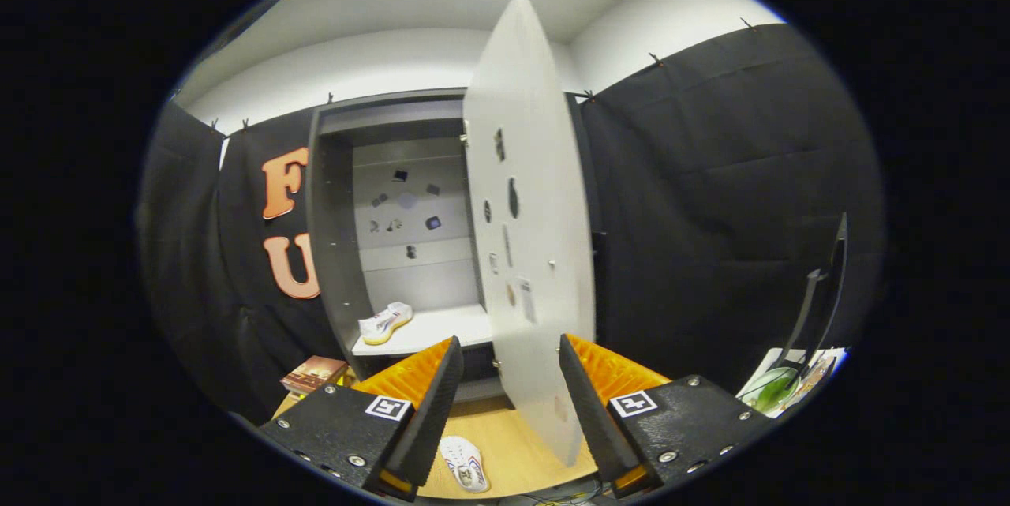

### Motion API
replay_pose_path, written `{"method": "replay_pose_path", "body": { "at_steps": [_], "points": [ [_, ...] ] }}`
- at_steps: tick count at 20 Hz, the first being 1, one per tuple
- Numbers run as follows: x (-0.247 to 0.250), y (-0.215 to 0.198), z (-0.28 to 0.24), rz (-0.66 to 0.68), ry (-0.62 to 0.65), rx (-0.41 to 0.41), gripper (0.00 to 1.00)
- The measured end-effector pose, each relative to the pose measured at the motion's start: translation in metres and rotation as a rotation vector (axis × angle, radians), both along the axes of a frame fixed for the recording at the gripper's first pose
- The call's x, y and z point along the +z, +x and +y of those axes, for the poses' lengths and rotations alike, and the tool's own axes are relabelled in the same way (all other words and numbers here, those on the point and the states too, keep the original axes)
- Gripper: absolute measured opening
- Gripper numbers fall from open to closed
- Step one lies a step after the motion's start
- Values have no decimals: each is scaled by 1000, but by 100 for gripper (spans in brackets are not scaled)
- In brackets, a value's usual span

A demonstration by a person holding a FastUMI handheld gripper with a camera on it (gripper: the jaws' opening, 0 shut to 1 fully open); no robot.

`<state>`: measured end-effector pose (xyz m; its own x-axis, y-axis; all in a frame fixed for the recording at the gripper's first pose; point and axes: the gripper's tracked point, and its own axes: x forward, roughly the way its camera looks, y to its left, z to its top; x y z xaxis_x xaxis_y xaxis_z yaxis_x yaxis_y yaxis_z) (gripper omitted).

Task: Open the shoe cabinet door, grab the shoes and put them into the shoe cabinet, then close the shoe cabinet door.

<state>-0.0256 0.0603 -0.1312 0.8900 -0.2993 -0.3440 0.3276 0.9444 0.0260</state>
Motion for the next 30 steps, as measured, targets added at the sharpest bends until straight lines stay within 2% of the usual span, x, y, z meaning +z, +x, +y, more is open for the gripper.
{"method": "replay_pose_path", "body": {
  "at_steps": [5, 9, 11, 18, 23, 30],
  "points": [
    [-74, 16, 46, 140, 59, 112, 84],
    [-160, 23, 75, 280, 117, 177, 90],
    [-207, 18, 83, 362, 125, 206, 91],
    [-360, -11, 121, 617, 286, 261, 90],
    [-422, -31, 139, 735, 292, 317, 88],
    [-476, -55, 149, 809, 276, 325, 75]
  ]
}}
